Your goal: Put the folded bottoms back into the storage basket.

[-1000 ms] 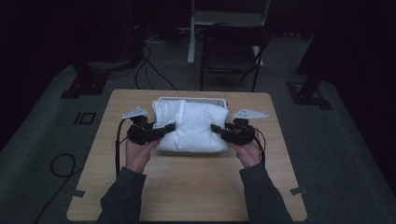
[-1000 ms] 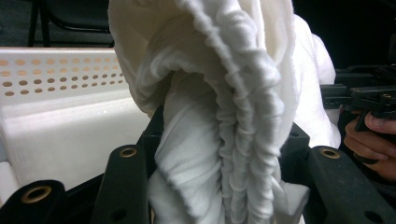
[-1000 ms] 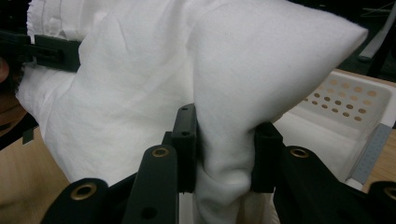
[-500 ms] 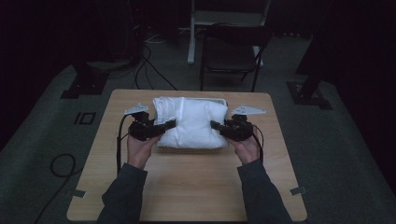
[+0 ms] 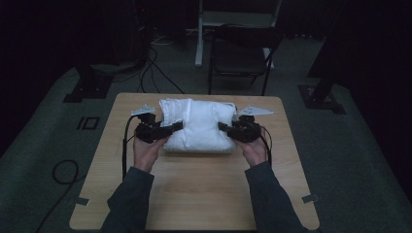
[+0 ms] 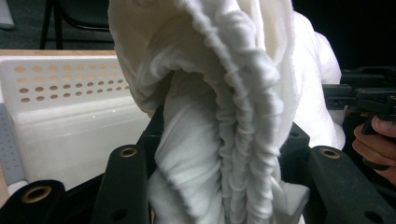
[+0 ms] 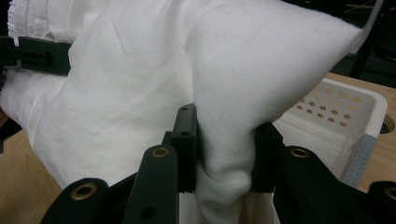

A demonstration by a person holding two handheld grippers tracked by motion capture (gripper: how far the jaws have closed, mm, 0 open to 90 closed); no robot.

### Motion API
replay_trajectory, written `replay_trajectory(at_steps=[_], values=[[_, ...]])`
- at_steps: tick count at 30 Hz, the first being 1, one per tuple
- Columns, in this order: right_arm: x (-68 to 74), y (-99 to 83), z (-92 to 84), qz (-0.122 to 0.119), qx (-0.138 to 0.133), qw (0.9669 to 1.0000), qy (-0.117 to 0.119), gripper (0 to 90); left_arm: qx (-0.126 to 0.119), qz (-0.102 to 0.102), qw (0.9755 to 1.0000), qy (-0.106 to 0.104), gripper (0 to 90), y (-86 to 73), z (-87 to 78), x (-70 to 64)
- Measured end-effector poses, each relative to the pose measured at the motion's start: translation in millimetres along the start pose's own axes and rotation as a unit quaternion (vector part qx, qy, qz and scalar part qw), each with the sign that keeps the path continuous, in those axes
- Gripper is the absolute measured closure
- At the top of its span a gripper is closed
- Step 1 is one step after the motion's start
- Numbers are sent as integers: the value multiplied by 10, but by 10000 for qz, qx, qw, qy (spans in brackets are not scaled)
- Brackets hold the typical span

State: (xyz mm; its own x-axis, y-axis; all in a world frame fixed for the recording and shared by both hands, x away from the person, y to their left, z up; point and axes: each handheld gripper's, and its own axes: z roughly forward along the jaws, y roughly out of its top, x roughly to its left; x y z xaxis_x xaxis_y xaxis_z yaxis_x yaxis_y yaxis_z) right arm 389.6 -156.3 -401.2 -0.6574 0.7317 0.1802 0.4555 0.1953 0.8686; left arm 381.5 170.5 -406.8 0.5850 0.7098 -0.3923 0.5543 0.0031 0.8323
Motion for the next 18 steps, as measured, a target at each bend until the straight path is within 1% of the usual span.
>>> replay_trajectory(at_steps=[12,18], values=[[-67,4,72,94,4,9999,-56,697,38,77,9999,116,518,51,85,27],[-105,1,92,161,11,9998,-86,698,62,102,9998,141,518,70,129,42]])
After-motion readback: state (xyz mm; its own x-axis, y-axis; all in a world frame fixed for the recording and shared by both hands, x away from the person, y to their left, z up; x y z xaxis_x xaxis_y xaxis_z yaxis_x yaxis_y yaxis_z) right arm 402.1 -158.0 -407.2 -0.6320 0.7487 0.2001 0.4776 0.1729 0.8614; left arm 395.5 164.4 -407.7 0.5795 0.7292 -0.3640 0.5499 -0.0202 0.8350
